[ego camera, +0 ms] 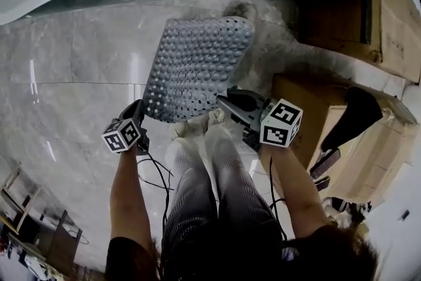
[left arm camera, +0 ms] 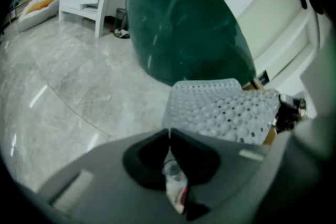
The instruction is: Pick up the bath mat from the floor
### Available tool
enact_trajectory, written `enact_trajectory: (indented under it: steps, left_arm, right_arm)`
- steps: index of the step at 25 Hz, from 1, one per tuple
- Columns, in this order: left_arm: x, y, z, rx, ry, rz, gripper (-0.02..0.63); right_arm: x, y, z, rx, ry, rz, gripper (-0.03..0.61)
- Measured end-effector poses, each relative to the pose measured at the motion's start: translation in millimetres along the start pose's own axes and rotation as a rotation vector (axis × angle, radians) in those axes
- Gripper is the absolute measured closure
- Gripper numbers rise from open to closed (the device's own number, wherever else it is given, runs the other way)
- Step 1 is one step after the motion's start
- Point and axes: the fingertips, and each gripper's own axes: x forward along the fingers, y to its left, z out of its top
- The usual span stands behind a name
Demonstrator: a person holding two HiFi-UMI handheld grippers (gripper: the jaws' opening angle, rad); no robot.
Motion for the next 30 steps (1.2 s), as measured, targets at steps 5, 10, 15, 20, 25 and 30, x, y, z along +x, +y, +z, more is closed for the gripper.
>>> enact_trajectory:
  steps: [5, 10, 15, 20, 25, 30]
  left_arm:
    - [-34, -19, 19, 0.001, -0.038, 0.020, 0.598]
    - [-71, -34, 46, 0.119, -0.062, 0.105, 0.598]
    - [-112, -43, 76, 0.213, -0.112, 0.175, 0.601]
    - [-145, -76, 100, 0.285, -0.157, 0.149, 0.601]
    - [-174, -112, 129, 0.280, -0.239, 0.102, 0.601]
    - [-200, -156, 149, 0.286, -0.299, 0.071, 0.603]
  right_arm:
    - [-22, 48, 37, -0.020, -0.029, 0.038, 0.563]
    - [-38, 91, 70, -0.028, -0.059, 0.077, 0.563]
    - [-40, 136, 100, -0.078, -0.065, 0.112, 0.563]
    - [-34, 168, 109, -0.114, -0.025, 0.128, 0.563]
    - [-28, 178, 118, -0.109, -0.033, 0.085, 0.563]
    - [-34, 183, 127, -0.096, -0.061, 0.038, 0.563]
